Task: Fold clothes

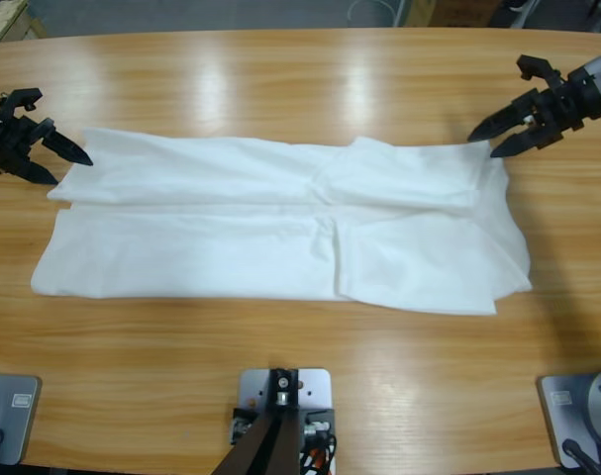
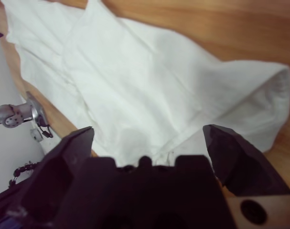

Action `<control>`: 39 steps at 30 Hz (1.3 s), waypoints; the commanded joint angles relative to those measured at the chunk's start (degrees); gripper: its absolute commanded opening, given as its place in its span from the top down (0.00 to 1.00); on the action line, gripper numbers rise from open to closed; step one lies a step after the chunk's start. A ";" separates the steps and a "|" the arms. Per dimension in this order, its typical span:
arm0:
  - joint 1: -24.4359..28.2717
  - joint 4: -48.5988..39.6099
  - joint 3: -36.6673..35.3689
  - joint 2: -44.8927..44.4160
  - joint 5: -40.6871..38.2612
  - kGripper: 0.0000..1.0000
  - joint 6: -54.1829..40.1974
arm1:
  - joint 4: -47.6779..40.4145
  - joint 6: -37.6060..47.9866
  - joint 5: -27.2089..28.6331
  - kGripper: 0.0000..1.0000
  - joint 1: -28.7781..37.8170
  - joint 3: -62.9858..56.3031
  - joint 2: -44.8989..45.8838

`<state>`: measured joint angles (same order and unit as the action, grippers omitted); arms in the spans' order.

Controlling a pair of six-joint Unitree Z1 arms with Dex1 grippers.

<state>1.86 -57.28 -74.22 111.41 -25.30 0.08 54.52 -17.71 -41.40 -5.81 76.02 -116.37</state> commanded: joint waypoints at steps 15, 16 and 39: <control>-1.07 -0.82 1.63 0.18 1.66 0.10 0.45 | -3.55 0.57 3.87 0.00 -0.88 -0.96 -7.13; -1.07 -0.82 1.57 0.21 1.66 0.10 0.45 | -3.55 0.57 3.84 0.00 -0.87 -0.96 -7.42; -1.25 -0.82 1.54 0.57 2.36 0.10 0.45 | -3.09 4.58 5.05 0.78 1.86 -0.28 -4.25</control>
<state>1.41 -57.29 -74.22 111.41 -24.07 0.08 51.54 -15.82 -38.80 -4.42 76.01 -120.92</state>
